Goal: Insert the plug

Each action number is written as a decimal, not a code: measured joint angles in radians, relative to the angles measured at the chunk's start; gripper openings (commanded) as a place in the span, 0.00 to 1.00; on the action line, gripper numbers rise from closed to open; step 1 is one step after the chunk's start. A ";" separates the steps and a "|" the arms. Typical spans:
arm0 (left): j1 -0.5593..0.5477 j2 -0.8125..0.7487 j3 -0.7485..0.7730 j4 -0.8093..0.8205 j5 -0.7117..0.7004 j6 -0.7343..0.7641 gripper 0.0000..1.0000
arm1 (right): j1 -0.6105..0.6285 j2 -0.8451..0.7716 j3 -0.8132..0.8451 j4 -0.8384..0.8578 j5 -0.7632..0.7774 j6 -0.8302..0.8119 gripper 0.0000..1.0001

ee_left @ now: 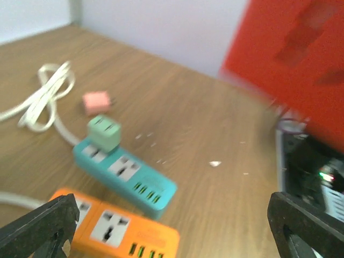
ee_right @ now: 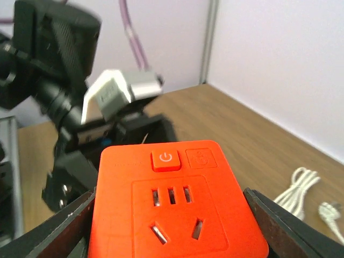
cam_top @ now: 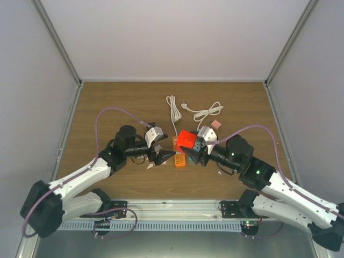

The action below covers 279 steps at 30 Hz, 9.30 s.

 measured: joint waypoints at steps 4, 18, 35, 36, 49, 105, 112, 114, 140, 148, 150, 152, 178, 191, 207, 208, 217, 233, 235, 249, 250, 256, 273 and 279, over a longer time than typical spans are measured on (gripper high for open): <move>-0.017 0.118 -0.094 0.157 -0.196 -0.176 0.99 | -0.145 0.039 -0.015 0.075 -0.097 0.000 0.00; -0.301 0.496 -0.100 0.347 -0.822 -0.489 0.99 | -0.580 0.425 -0.002 0.303 -0.722 -0.044 0.00; -0.471 0.718 -0.034 0.483 -1.069 -0.587 0.99 | -0.626 0.391 -0.109 0.542 -0.729 0.079 0.00; -0.474 0.719 -0.034 0.484 -1.074 -0.589 0.98 | -0.626 0.391 -0.119 0.553 -0.718 0.082 0.00; -0.498 0.620 -0.144 0.473 -1.064 -0.561 0.85 | -0.535 0.474 -0.170 0.602 -0.550 0.053 0.01; -0.500 0.673 -0.229 0.681 -1.061 -0.461 0.40 | -0.467 0.757 -0.293 0.938 -0.564 -0.063 0.00; -0.500 0.492 -0.358 0.598 -0.990 -0.426 0.22 | -0.467 0.773 -0.291 0.974 -0.564 -0.043 0.01; -0.500 0.469 -0.370 0.578 -0.985 -0.418 0.19 | -0.467 0.785 -0.286 0.986 -0.566 -0.036 0.01; -0.504 0.501 -0.341 0.565 -1.020 -0.418 0.15 | -0.394 0.926 -0.275 1.115 -0.460 0.051 0.00; -0.504 0.509 -0.334 0.565 -1.025 -0.418 0.15 | -0.394 0.934 -0.294 1.146 -0.441 0.053 0.00; -0.504 0.509 -0.333 0.565 -1.025 -0.419 0.15 | -0.394 0.934 -0.299 1.153 -0.435 0.053 0.00; -0.501 0.509 -0.333 0.565 -1.026 -0.419 0.15 | -0.393 0.933 -0.306 1.164 -0.429 0.053 0.01; -0.488 0.541 -0.296 0.560 -1.027 -0.443 0.14 | -0.387 0.947 -0.317 1.172 -0.362 0.048 0.00; -0.484 0.542 -0.293 0.556 -1.030 -0.446 0.15 | -0.371 0.976 -0.320 1.216 -0.332 0.041 0.01; -0.470 0.557 -0.281 0.549 -1.066 -0.444 0.15 | -0.342 1.086 -0.264 1.300 -0.300 0.006 0.00; -0.470 0.557 -0.282 0.549 -1.066 -0.444 0.15 | -0.342 1.099 -0.261 1.314 -0.303 0.005 0.00; -0.463 0.550 -0.289 0.550 -1.063 -0.434 0.15 | -0.341 1.227 -0.261 1.516 -0.336 0.015 0.00; -0.439 0.542 -0.300 0.560 -1.029 -0.413 0.16 | -0.343 1.305 -0.319 1.675 -0.329 0.048 0.00; -0.438 0.542 -0.301 0.563 -1.027 -0.413 0.16 | -0.343 1.305 -0.317 1.674 -0.330 0.049 0.01; -0.420 0.526 -0.325 0.572 -1.043 -0.418 0.18 | -0.343 1.364 -0.241 1.675 -0.377 0.074 0.00; -0.420 0.526 -0.325 0.572 -1.044 -0.419 0.18 | -0.343 1.367 -0.238 1.675 -0.379 0.076 0.01; -0.420 0.526 -0.326 0.572 -1.045 -0.419 0.18 | -0.349 1.380 -0.233 1.680 -0.403 0.088 0.00; -0.414 0.526 -0.326 0.565 -1.072 -0.438 0.18 | -0.267 1.385 -0.218 1.681 -0.233 0.060 0.00; -0.413 0.524 -0.328 0.564 -1.077 -0.438 0.18 | -0.259 1.386 -0.218 1.683 -0.219 0.063 0.01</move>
